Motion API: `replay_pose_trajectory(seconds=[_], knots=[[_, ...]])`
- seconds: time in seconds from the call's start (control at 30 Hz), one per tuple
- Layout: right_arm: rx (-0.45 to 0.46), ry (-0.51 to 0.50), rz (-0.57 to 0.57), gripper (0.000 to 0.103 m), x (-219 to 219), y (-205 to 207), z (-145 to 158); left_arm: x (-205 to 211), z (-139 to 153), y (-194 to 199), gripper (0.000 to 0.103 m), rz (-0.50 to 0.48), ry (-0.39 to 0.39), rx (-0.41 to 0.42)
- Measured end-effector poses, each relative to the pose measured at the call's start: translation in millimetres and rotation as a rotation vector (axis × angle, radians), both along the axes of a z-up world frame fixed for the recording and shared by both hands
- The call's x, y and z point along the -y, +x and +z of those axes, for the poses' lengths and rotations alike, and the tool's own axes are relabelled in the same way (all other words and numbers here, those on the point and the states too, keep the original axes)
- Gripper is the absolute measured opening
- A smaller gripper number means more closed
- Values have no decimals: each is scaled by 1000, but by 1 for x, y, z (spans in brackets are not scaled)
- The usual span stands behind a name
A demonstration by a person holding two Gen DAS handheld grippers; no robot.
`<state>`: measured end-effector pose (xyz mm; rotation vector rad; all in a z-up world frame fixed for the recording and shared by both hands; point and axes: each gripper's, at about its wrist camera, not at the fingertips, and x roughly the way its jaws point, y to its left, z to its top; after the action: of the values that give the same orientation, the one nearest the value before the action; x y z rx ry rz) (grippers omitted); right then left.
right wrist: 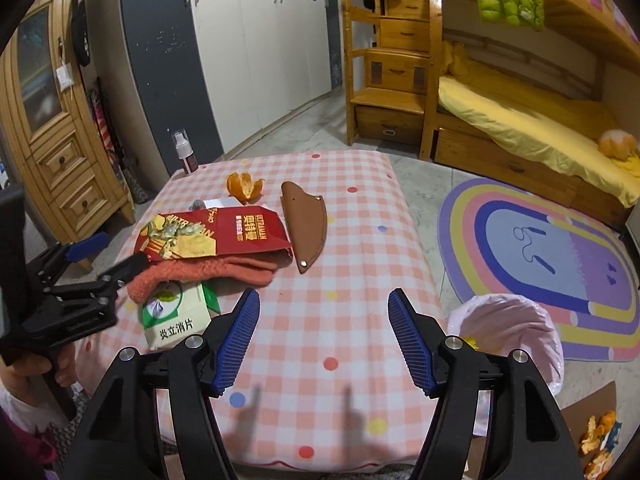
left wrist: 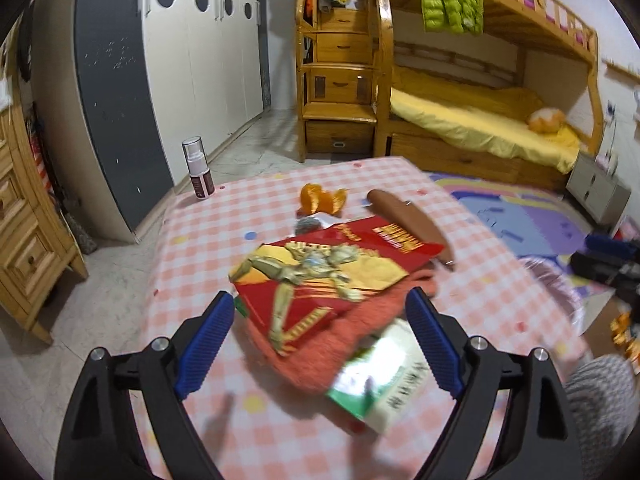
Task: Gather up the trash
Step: 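Grasp the cardboard sheet with the left gripper and lift it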
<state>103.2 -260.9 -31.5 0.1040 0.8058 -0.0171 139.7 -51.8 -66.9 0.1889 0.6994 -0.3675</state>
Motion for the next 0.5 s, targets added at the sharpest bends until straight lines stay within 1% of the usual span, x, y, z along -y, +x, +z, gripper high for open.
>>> replay_pose_trajectory(seconds=[0.17, 0.27, 0.33, 0.37, 0.43, 0.47, 0.5], knots=[[-18, 0, 7, 68, -2, 9, -6, 12, -22, 18, 85, -52, 110, -11], [-33, 2, 9, 68, -2, 14, -10, 16, -31, 29, 83, -73, 131, -40], [-40, 2, 11, 68, -1, 15, -12, 15, -33, 35, 75, -83, 114, -59], [-44, 2, 14, 68, -2, 15, -14, 15, -33, 37, 74, -86, 107, -68], [-49, 2, 17, 68, -1, 15, -16, 14, -33, 42, 65, -84, 88, -88], [-52, 2, 18, 68, -1, 15, -16, 12, -31, 43, 63, -85, 73, -98], [-53, 3, 20, 68, -1, 15, -17, 10, -29, 44, 56, -85, 59, -105]])
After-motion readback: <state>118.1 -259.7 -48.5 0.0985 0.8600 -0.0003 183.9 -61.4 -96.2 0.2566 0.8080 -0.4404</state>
